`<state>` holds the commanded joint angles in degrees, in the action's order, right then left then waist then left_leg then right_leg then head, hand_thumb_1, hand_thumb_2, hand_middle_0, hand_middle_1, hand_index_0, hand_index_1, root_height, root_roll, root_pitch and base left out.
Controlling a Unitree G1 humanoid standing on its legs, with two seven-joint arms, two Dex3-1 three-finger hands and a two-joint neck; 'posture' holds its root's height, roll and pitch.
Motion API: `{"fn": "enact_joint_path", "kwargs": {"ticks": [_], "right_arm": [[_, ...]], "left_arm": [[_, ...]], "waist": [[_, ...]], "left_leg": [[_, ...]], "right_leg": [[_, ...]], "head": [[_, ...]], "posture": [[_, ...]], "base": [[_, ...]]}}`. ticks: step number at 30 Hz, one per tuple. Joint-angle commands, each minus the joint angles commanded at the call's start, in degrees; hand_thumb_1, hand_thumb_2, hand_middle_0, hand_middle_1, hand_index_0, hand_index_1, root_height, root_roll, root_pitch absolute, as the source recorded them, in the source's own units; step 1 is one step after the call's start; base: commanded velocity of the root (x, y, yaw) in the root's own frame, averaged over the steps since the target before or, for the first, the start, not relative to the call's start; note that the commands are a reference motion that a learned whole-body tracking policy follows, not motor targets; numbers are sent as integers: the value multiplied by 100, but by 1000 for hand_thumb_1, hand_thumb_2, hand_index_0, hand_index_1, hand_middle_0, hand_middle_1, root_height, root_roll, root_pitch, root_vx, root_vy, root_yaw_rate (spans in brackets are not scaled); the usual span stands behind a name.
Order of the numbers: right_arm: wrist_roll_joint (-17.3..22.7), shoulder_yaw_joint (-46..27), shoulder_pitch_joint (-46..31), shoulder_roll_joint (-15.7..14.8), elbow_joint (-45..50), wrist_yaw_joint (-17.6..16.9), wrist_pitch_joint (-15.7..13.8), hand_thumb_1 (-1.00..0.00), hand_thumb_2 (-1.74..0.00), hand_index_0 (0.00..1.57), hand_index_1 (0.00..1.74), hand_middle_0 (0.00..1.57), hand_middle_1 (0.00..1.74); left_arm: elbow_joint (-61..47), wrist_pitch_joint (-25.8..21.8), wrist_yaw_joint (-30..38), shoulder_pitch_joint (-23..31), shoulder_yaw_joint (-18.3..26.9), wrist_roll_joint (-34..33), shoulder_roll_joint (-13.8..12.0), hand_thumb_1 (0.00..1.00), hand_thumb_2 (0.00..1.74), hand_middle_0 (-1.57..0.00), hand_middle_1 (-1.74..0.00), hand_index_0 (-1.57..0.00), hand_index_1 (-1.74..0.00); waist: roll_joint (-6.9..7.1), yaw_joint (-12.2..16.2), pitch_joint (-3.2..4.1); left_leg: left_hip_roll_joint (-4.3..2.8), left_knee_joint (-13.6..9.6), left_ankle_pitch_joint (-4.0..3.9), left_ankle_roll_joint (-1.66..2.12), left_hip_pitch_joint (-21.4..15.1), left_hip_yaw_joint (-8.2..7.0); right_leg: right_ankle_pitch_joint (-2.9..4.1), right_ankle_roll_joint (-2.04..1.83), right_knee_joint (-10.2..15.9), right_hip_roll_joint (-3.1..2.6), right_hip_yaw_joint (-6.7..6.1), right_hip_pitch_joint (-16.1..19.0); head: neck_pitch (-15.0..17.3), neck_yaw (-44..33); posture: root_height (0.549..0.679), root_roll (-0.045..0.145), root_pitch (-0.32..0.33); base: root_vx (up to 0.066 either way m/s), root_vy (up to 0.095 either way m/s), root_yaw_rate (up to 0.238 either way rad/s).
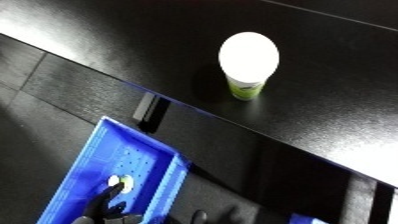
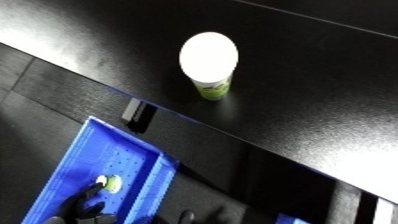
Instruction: Pick up the object and place it into the box
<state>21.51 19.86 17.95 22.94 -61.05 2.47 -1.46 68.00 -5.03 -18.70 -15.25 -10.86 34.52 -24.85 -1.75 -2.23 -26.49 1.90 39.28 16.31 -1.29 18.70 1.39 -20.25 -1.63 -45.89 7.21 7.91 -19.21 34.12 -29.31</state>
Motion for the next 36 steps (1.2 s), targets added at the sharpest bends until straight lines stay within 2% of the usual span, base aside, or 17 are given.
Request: {"fn": "enact_joint_path", "kwargs": {"ticks": [4, 8, 11, 18, 19, 22, 27, 28, 29, 32, 33, 34, 36], "right_arm": [[62, 73, -46, 10, 127, -50, -6, 0, 0, 0, 0, 0, 0], [196, 99, 31, -12, 14, -55, -82, 0, 0, 0, 0, 0, 0], [256, 83, 84, -50, -139, -33, -146, 0, 0, 0, 0, 0, 0], [275, 26, 54, -67, -309, 36, -223, 0, 0, 0, 0, 0, 0], [285, 10, 27, -40, -296, 43, -208, 0, 0, 0, 0, 0, 0], [283, -30, -10, 16, -237, 34, -157, 0, 0, 0, 0, 0, 0], [323, -65, -68, 130, -164, 30, -104, 0, 0, 0, 0, 0, 0], [323, -65, -68, 130, -164, 30, -104, 0, 0, 0, 0, 0, 0], [375, -77, -87, 163, -175, 38, -113, 0, 0, 0, 0, 0, 0], [467, -94, -112, 193, -207, 48, -131, 0, 0, 0, 0, 0, 0], [467, -94, -112, 193, -207, 48, -131, 0, 0, 0, 0, 0, 0], [548, -103, -128, 204, -213, 46, -125, 0, 0, 0, 0, 0, 0], [634, -113, -146, 207, -217, 42, -117, 0, 0, 0, 0, 0, 0]], "left_arm": [[-335, -78, 38, 87, 23, 132, -60, 0, 0, 0, 0, 0, 0], [-513, -170, 67, 18, -20, 204, -97, 0, 0, 0, 0, 0, 0], [-553, -210, 26, -88, -58, 177, -105, 0, 0, 0, 0, 0, 0], [-685, -190, -496, -191, -180, 119, -125, 0, 0, 0, 0, 0, 0], [-872, -78, -901, -197, -260, 112, -163, 0, 0, 0, 0, 0, 0], [-1358, 198, -1560, -219, -469, 109, -254, 0, 0, 0, 0, 0, 0], [-2576, 789, -2496, -326, -962, 489, -614, 0, 0, 0, 0, 0, 0], [-2576, 789, -2496, -326, -962, 489, -614, 0, 0, 0, 0, 0, 0], [-3178, 1107, -2839, -411, -1164, 692, -820, 0, 0, 0, 0, 0, 0], [-4030, 1597, -3304, -639, -1432, 965, -1101, 0, 0, 0, 0, 0, 0], [-4030, 1597, -3304, -639, -1432, 965, -1101, 0, 0, 0, 0, 0, 0], [-4664, 1962, -3522, -781, -1535, 1216, -1285, 0, 0, 0, 0, 0, 0], [-5283, 2329, -3691, -927, -1586, 1557, -1439, 0, 0, 0, 0, 0, 0]], "waist": [[18, -67, -69], [31, -148, -126], [42, -184, -137], [59, -185, -134], [50, -177, -136], [12, -163, -151], [-70, -159, -192], [-70, -159, -192], [-94, -170, -203], [-112, -195, -214], [-112, -195, -214], [-112, -221, -223], [-104, -248, -233]], "left_leg": [[-1, 46, 24, -27, 77, 1], [7, -16, 4, -34, 105, 40], [3, -81, -15, -28, 78, 68], [-25, -126, 10, -20, -21, 77], [-32, -130, 24, -17, -42, 72], [-32, -144, 38, -16, -58, 65], [-19, -182, 48, -8, -66, 73], [-19, -182, 48, -8, -66, 73], [-10, -183, 59, -8, -61, 83], [7, -175, 74, -7, -45, 105], [7, -175, 74, -7, -45, 105], [21, -163, 86, -4, -33, 126], [36, -146, 99, -1, -19, 150]], "right_leg": [[-9, -12, -20, 7, 27, -39], [-16, -22, 12, 16, 83, -27], [-21, -34, 33, 35, 120, 2], [-39, -53, 60, 65, 158, 86], [-41, -55, 77, 62, 157, 110], [-28, -65, 103, 55, 149, 122], [22, -115, 157, 67, 145, 127], [22, -115, 157, 67, 145, 127], [44, -139, 174, 82, 152, 129], [82, -173, 193, 113, 178, 133], [82, -173, 193, 113, 178, 133], [104, -191, 200, 137, 203, 140], [121, -203, 203, 160, 226, 147]], "head": [[58, -150], [456, -269], [658, -340], [733, -280], [723, -212], [704, -76], [657, 164], [657, 164], [620, 314], [558, 552], [558, 552], [527, 691], [501, 853]], "posture": [[633, 32, -67], [634, 28, -61], [634, 26, -62], [635, 26, -69], [635, 26, -70], [636, 26, -69], [637, 26, -65], [637, 26, -65], [637, 26, -64], [638, 25, -63], [638, 25, -63], [639, 25, -62], [639, 24, -62]], "base": [[-30, 5, 4], [-53, -24, 66], [-21, -21, 65], [7, 0, 8], [-2, 18, -32], [-10, 28, -27], [-21, 23, -4], [-19, 13, 15], [-14, -2, 46], [-11, -18, 74], [-9, -30, 91], [-1, -45, 96], [2, -55, 100]]}}
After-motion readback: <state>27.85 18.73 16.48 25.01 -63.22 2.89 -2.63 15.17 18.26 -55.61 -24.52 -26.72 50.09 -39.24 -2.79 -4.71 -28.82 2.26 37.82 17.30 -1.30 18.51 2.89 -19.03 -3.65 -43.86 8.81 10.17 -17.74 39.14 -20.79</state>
